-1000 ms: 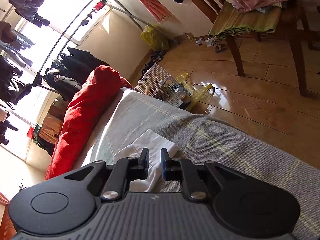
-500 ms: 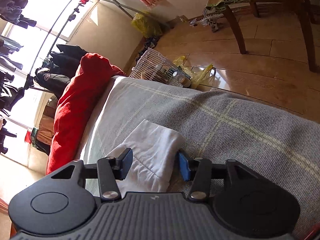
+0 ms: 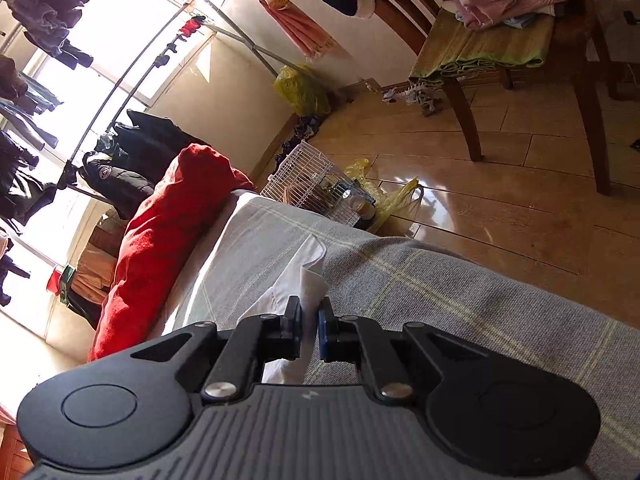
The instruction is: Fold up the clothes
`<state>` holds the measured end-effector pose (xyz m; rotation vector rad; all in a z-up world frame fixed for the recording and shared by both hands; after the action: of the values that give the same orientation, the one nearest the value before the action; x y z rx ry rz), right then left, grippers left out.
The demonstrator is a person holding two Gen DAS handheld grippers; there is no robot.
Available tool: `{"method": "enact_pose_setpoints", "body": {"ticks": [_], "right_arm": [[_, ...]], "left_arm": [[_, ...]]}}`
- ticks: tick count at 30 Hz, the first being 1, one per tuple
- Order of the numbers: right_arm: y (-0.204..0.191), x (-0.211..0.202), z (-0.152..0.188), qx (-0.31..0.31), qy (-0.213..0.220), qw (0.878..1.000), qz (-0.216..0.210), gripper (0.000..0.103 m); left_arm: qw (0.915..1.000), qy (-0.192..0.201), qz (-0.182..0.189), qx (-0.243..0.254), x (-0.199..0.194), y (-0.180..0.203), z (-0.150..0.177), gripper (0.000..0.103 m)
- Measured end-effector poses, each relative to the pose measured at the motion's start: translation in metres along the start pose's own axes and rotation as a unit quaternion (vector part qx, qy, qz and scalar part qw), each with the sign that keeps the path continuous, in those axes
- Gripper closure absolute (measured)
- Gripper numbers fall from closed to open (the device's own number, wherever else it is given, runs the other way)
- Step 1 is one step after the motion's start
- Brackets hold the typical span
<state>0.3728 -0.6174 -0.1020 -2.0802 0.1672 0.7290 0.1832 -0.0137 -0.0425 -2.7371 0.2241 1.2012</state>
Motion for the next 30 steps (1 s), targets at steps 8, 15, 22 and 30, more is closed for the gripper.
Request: {"method": "enact_pose_setpoints", "body": {"ticks": [8, 15, 22, 30], "right_arm": [[-0.017, -0.025, 0.010, -0.058, 0.001, 0.988, 0.144, 0.066], [-0.100, 0.003, 0.053, -0.178, -0.067, 0.979, 0.067, 0.040], [-0.167, 0.070, 0.121, -0.281, -0.146, 0.947, 0.050, 0.028], [-0.163, 0.081, 0.133, -0.320, -0.137, 0.931, 0.111, 0.023]], "left_arm": [[0.9998, 0.015, 0.008, 0.003, -0.014, 0.000, 0.000, 0.022], [0.9999, 0.013, 0.003, -0.001, -0.020, -0.002, 0.004, 0.022], [0.9999, 0.007, -0.007, -0.009, -0.018, -0.014, 0.009, 0.022], [0.9994, -0.002, -0.017, -0.029, -0.015, -0.032, 0.018, 0.022]]}}
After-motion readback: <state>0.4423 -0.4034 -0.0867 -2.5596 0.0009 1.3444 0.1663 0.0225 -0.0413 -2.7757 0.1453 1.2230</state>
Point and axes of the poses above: each gripper's, at about its wrist camera, not at the fingertips, and x roughly the way its jaws point, y to its right, z to its underside, the point moved 2 cm from there along x, roughly the way its jaws point, and after that the axes turned 5 degrees about -y, right-handed, at the moved point
